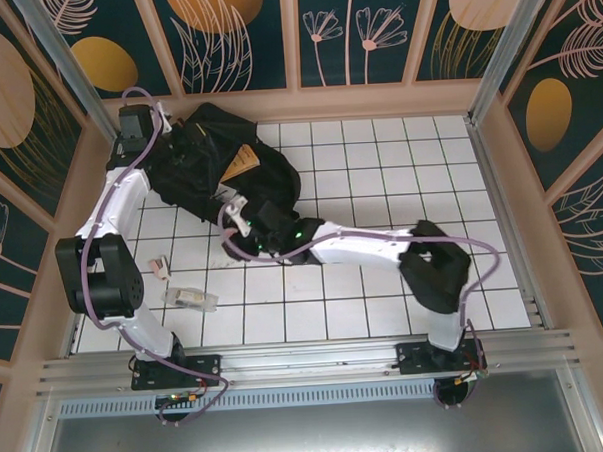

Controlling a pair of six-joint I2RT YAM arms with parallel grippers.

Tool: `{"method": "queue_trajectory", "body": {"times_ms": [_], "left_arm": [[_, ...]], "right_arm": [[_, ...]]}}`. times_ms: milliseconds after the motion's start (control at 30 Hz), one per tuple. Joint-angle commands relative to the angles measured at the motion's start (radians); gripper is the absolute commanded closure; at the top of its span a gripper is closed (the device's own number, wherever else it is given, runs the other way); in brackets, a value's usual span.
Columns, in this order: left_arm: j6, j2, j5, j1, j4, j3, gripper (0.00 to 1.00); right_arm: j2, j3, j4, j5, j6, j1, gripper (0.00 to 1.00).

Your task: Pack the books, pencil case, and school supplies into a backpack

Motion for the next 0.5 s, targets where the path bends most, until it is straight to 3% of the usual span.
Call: {"method": "queue_trajectory", "body": {"times_ms": [0, 133, 233, 467], "left_arm": [[-0.025, -0.055, 0.025, -0.019, 0.044, 0.006, 1.00], [-0.033, -0.077, 0.029, -0.040, 0.026, 0.026, 1.00], [-0.042, -0.086, 0.040, -0.053, 0.019, 0.038, 1.00], [-0.048, -0.098, 0.053, -0.074, -0.004, 0.061, 1.00]], "right_arm": [[-0.090, -0.010, 0.016, 0.014, 0.077, -0.061, 0.55], [-0.075, 0.061, -0.041, 0.037, 0.103, -0.131, 0.53], [0.056, 0.251, -0.197, 0.139, 0.116, -0.166, 0.54], [0.373, 0.631, -0.323, 0.132, 0.153, -0.219, 0.51]]}}
